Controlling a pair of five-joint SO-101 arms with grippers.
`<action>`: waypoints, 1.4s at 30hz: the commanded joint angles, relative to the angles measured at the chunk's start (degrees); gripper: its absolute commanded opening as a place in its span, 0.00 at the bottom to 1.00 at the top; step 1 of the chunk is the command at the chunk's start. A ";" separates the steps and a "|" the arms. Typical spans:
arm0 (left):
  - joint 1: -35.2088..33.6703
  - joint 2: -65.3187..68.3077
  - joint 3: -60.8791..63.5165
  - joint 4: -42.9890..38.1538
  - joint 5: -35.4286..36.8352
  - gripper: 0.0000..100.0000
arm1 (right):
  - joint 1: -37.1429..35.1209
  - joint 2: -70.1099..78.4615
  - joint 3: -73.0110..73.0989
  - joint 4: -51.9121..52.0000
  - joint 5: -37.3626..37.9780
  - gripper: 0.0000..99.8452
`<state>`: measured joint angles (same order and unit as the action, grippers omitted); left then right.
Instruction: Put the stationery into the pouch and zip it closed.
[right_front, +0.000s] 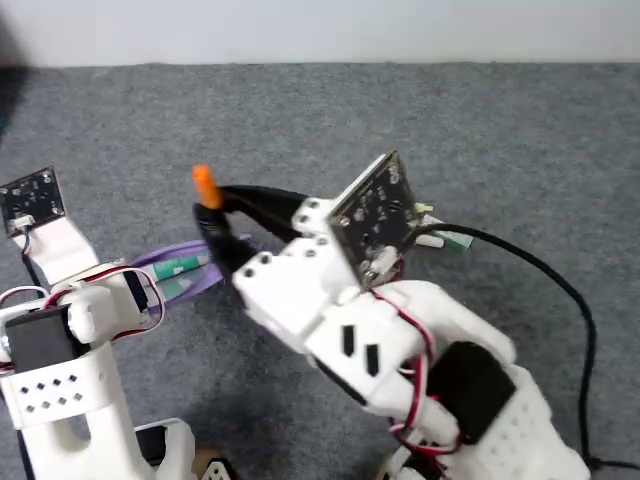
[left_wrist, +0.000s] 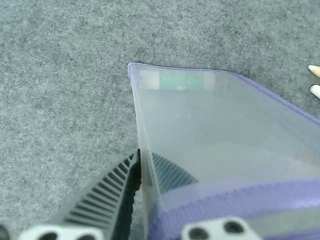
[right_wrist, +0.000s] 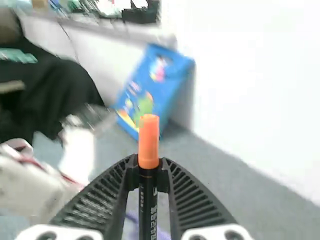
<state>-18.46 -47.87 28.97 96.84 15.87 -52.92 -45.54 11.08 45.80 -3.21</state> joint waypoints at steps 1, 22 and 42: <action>0.00 0.70 0.04 -0.09 0.70 0.01 | -2.68 3.56 -0.26 -8.57 -0.26 0.01; 0.00 0.70 -0.04 0.00 0.70 0.01 | -2.86 6.81 14.42 -14.02 0.00 0.14; 0.00 0.70 -0.04 0.00 0.70 0.01 | 33.63 6.81 10.64 17.19 -2.37 0.19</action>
<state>-18.46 -47.87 28.97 96.84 15.87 -26.20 -42.81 25.14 59.69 -4.88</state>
